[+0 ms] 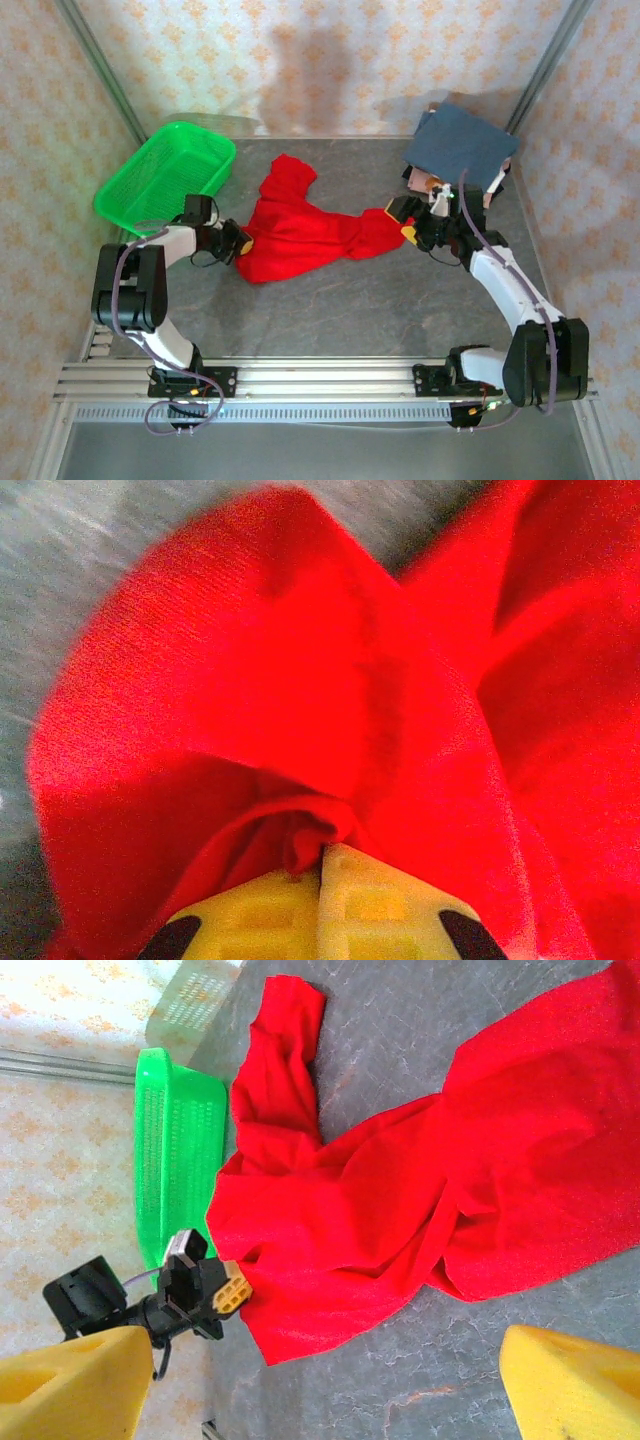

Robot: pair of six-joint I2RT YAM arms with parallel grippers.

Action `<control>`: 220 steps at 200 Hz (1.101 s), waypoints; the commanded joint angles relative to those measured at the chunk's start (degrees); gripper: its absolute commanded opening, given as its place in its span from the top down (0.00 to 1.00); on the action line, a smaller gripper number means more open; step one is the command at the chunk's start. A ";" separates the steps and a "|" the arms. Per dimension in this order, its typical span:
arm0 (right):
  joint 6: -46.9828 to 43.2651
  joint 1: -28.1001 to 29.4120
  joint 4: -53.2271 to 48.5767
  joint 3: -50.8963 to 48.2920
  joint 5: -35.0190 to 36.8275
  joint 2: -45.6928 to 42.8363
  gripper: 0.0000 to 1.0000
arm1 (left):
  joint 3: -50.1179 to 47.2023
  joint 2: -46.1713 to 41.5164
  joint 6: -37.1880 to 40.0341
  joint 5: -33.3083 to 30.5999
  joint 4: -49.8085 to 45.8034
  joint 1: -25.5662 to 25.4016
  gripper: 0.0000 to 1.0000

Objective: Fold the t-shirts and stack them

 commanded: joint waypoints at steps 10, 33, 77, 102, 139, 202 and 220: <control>-1.07 0.33 2.76 -0.30 0.23 -1.35 0.10 | 2.34 -12.74 2.58 -1.43 -5.21 -4.10 1.00; -1.56 0.33 2.21 0.72 -1.59 -1.32 0.10 | -0.36 -25.00 2.65 -5.95 -10.00 -7.06 1.00; -2.70 0.33 0.28 -0.85 -0.31 -5.44 0.10 | -8.37 -47.94 -0.83 -9.57 -18.51 -12.44 1.00; -2.25 0.33 -0.04 -2.72 -0.71 -6.66 0.10 | -15.75 -62.12 -6.37 -12.38 -24.84 -15.22 1.00; -3.34 0.35 -2.37 -4.61 -0.76 -8.81 0.10 | -26.41 -84.52 -15.74 -14.87 -36.33 -17.27 1.00; -4.12 0.33 -5.05 -4.79 -0.42 -10.11 0.10 | -29.29 -84.33 -11.63 -16.05 -45.18 -17.38 1.00; -3.76 0.33 -5.13 -4.64 -0.43 -9.86 0.10 | -28.88 -79.19 -9.27 -16.80 -44.52 -17.47 1.00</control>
